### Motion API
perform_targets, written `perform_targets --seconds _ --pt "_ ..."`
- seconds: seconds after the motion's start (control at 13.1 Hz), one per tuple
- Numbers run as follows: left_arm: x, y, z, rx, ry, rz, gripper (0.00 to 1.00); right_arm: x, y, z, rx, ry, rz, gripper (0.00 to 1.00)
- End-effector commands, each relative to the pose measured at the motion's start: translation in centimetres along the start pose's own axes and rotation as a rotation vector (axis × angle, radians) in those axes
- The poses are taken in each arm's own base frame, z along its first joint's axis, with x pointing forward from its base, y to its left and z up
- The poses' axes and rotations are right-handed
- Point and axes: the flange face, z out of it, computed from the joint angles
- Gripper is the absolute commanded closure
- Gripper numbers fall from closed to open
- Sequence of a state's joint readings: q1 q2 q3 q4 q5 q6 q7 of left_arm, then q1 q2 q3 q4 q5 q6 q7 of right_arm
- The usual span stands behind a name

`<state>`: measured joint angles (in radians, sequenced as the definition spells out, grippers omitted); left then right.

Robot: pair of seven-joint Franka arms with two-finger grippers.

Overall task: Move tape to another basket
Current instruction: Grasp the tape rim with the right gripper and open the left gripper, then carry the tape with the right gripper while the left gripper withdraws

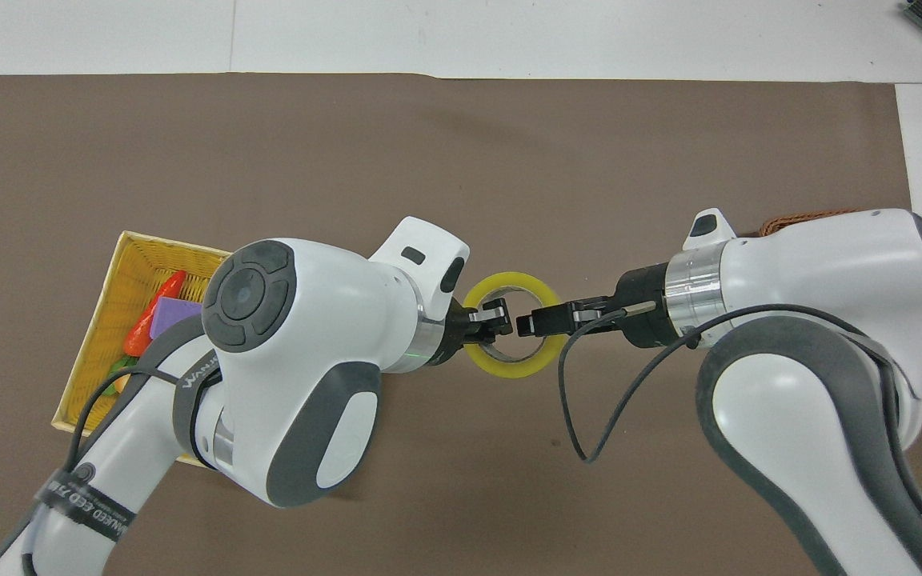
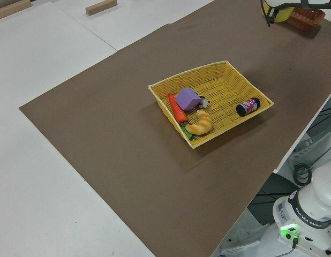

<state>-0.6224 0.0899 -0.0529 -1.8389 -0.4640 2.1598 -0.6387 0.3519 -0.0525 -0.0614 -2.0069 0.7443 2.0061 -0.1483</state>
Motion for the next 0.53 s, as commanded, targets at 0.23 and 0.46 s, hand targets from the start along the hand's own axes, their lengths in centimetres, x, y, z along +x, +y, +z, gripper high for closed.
perform_targets --seconds 0.23,0.46 --pt "-1.6 2.3 -2.7 -0.050 0.001 -0.026 0.62 -0.8 -0.4 -1.3 0.010 0.022 0.051 1.00" --pt "-2.5 1.8 -6.4 -0.053 -0.006 -0.024 0.00 -0.9 -0.5 -1.6 -0.011 0.024 0.045 1.00"
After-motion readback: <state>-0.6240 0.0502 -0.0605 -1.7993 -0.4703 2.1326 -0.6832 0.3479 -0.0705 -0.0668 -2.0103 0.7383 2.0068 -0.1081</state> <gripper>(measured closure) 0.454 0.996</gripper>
